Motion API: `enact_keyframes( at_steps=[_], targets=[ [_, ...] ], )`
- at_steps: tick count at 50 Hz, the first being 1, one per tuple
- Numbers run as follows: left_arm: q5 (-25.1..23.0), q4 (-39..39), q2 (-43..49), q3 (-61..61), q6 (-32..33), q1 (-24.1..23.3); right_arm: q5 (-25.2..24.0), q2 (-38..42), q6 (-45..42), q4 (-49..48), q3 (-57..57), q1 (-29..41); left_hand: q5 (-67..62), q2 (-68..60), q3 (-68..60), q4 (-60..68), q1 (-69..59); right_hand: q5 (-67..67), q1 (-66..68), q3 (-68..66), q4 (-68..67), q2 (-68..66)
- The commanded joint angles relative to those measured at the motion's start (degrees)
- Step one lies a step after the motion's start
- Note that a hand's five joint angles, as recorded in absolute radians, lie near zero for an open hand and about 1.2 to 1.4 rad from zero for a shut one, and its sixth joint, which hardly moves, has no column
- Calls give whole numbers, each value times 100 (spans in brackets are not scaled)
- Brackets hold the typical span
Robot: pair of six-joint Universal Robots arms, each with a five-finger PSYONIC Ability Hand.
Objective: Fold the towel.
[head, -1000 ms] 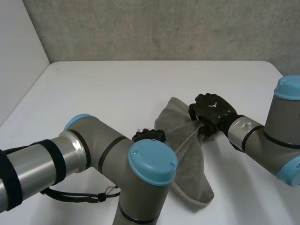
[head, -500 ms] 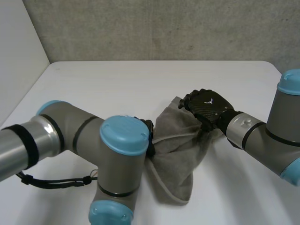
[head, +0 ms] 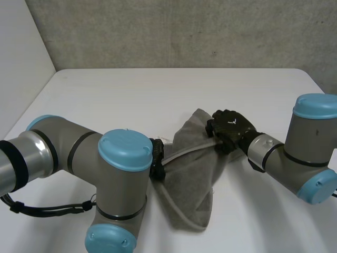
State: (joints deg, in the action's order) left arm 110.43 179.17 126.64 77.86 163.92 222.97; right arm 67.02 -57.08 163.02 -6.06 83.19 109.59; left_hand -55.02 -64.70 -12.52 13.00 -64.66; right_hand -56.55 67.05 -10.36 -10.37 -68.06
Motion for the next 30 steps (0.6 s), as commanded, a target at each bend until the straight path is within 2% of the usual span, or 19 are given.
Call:
enact_keyframes(
  at_steps=[1,7,9,12,13,14,17,30],
  targets=[
    [-12,-22,-78,159,0,54,-40,-40,1,88,-356,53,-87,-119,252,-300,-123,-1345,1295,36,37,-1194],
    [-12,-22,-166,220,17,283,-374,-330,63,96,-699,106,-120,-153,252,-300,-157,-1345,1295,36,37,-1194],
    [-12,-22,-183,220,17,326,-654,-164,54,149,-812,115,-120,-153,252,-300,-157,-1345,1295,36,37,-1194],
    [-21,-22,-183,212,17,423,-716,-5,1,290,-892,124,-120,-153,252,-300,-157,-1345,1295,36,37,-1194],
    [-47,-22,-183,212,17,475,-725,117,-7,542,-997,141,-104,-136,252,-300,-140,-402,352,36,37,-251],
    [-82,-22,-192,220,17,537,-734,205,-25,814,-1111,176,-104,-136,252,-300,-140,1656,-1706,36,37,1807],
    [-135,-22,-192,229,17,564,-778,233,-112,1132,-1139,220,-104,-136,252,-300,-140,1727,-1777,36,37,1878],
    [-259,-31,-236,343,17,520,-743,522,-130,1090,-1077,326,-19,-52,252,-300,-56,1610,-1660,36,37,1761]
  ],
)
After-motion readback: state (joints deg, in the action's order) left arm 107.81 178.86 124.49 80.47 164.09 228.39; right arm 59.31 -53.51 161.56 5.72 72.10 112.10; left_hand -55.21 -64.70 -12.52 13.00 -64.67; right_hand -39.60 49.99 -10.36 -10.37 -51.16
